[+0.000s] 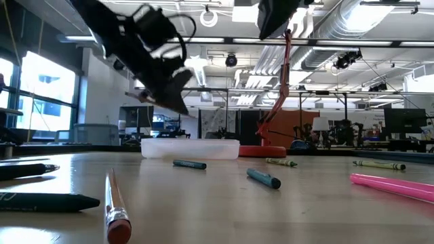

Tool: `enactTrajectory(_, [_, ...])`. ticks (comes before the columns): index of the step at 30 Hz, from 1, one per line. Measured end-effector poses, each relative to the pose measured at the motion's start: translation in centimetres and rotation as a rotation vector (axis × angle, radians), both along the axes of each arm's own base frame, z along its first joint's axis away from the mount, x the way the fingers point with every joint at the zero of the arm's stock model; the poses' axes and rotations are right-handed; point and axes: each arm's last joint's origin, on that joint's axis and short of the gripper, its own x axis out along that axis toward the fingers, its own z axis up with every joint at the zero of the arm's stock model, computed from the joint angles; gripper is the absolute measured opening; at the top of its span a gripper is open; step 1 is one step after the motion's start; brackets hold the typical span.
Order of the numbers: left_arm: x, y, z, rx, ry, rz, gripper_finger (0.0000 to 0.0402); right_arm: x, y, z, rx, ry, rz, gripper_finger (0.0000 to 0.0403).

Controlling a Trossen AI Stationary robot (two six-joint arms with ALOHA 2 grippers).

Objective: Pick & place school supplies into a supply box
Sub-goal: Put the top orange pencil into the orange supply box

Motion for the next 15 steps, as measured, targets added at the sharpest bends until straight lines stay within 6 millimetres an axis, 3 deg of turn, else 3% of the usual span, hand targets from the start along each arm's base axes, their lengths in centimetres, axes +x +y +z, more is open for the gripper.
enactTrajectory(8, [1.9,3.6,-4.7,-0.019,-0.015,-0.188,0.0042,0.4,0.0,-2.7,0.012,0.018,0.004,0.0078])
enactTrajectory(15, [4.4,4.4,-5.3,0.082,-0.012,-0.332,0.007,0.4,0.0,-5.9,-0.007,0.091,0.048,0.0078])
